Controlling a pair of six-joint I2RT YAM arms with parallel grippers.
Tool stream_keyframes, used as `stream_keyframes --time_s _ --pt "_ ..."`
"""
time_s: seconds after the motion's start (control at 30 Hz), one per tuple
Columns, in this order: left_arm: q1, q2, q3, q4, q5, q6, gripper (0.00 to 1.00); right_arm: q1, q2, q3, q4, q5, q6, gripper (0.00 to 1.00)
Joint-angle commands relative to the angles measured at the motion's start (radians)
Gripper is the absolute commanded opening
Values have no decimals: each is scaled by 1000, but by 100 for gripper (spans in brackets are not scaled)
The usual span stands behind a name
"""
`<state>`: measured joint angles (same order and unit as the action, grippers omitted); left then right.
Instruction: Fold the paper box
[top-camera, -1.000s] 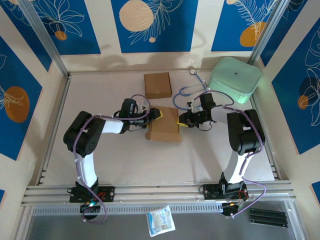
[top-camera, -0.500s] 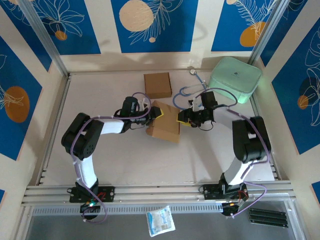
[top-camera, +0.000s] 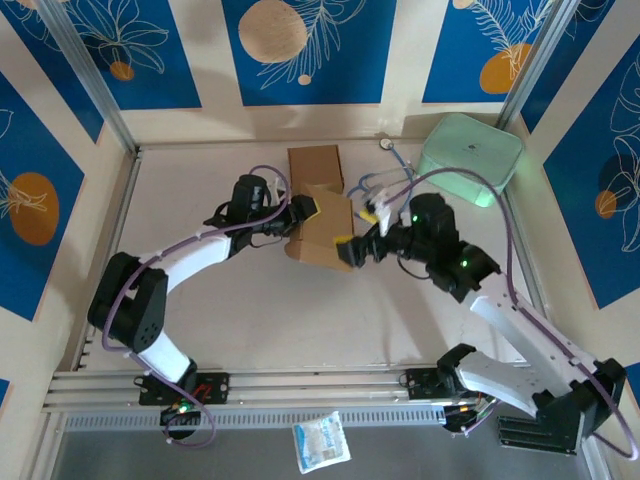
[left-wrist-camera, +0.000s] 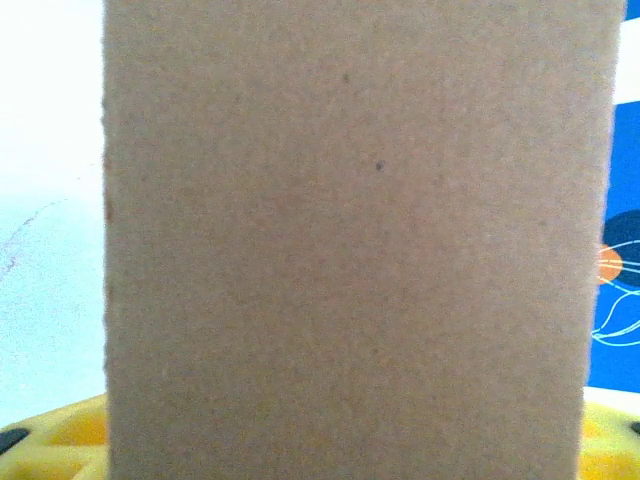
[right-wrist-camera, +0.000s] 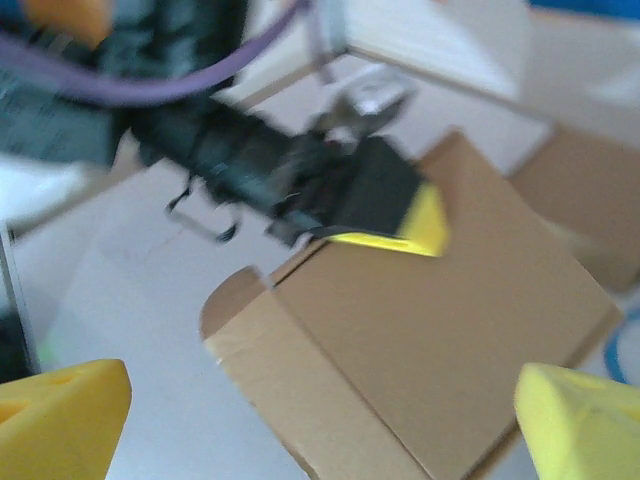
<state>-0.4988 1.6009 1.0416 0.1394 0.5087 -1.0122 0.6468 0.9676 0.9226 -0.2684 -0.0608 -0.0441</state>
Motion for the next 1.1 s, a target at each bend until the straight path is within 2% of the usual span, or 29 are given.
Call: stream_keyframes --time_s 0.0,0.1,0.2,0.3,0.6,0.87,1.07 --pt "-20 -50 64 -100 -44 22 61 148 -4 -96 58 181 -503 99" --pt "-30 -70 86 -126 -74 -2 61 254 34 -172 186 306 -803 99" --pt "-35 -92 91 -130 -105 -42 57 267 123 -187 350 460 -905 99" --pt "-36 -110 95 -134 -132 -79 52 255 207 -212 567 552 -1010 99" --pt "-38 -138 109 -158 -152 -125 49 203 385 -182 875 590 -1171 99" --pt "-39 -160 71 -126 -172 -197 46 175 471 -124 1022 608 -1239 99" --pt "-38 -168 65 -147 -198 -187 46 207 450 -128 1010 583 -1264 99"
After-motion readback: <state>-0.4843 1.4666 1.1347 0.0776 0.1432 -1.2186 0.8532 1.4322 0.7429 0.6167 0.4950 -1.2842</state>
